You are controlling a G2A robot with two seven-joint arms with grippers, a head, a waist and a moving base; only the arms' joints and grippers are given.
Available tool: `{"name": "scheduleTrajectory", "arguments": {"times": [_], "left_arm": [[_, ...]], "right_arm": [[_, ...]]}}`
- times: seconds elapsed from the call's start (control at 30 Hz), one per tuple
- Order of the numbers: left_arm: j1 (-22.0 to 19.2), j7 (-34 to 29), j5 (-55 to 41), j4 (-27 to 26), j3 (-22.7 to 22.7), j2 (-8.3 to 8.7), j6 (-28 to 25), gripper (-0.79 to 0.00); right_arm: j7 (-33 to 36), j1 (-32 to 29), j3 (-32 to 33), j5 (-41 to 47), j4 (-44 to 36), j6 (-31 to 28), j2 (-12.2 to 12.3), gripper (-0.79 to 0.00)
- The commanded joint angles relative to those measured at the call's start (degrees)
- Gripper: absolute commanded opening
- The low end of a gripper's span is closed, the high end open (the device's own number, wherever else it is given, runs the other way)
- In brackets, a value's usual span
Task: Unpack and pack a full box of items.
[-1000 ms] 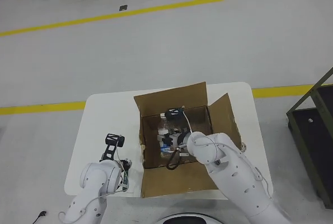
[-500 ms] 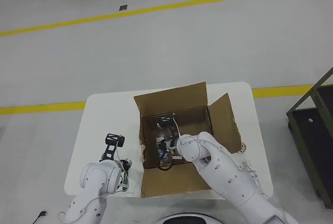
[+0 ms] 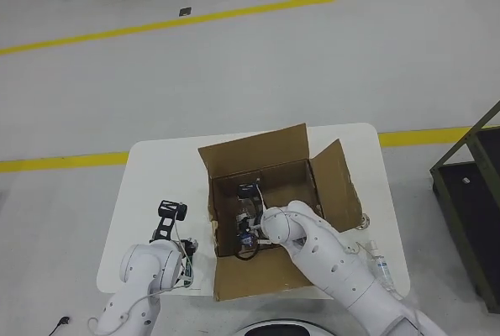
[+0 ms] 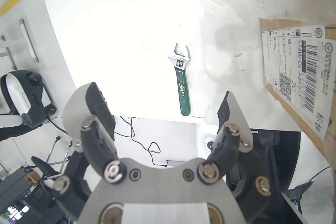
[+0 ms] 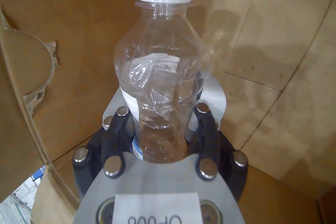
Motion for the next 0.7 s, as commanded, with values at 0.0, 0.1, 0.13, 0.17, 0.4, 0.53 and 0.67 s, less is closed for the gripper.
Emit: {"name": "scheduleTrajectory", "arguments": {"times": [0.0, 0.1, 0.13, 0.17, 0.4, 0.53, 0.67], "left_arm": [[0.0, 0.0, 0.0, 0.0, 0.0, 0.00, 0.0, 0.000], [0.0, 0.0, 0.0, 0.0, 0.0, 0.00, 0.0, 0.000], [0.0, 0.0, 0.0, 0.0, 0.0, 0.00, 0.0, 0.000], [0.0, 0.0, 0.0, 0.0, 0.0, 0.00, 0.0, 0.000], [0.0, 0.0, 0.0, 0.0, 0.0, 0.00, 0.0, 0.000], [0.0, 0.0, 0.0, 0.0, 0.0, 0.00, 0.0, 0.000], [0.0, 0.0, 0.0, 0.0, 0.0, 0.00, 0.0, 0.000]], "right_arm": [[-0.1, 0.1, 0.0, 0.0, 0.5, -0.1, -0.1, -0.080], [-0.3, 0.2, 0.2, 0.1, 0.6, -0.2, -0.2, -0.043], [-0.4, 0.2, 0.4, 0.2, 0.4, -0.2, -0.2, -0.028], [-0.4, 0.1, 0.6, 0.1, 0.1, -0.2, -0.2, -0.009], [0.0, -1.2, 3.7, -0.5, -5.0, -0.3, 0.6, 0.000], [1.5, -3.7, 8.0, -2.8, -13.5, -0.1, 2.2, 0.000], [4.9, -8.0, 15.0, -7.0, -26.4, 0.3, 4.3, -0.160]]}}
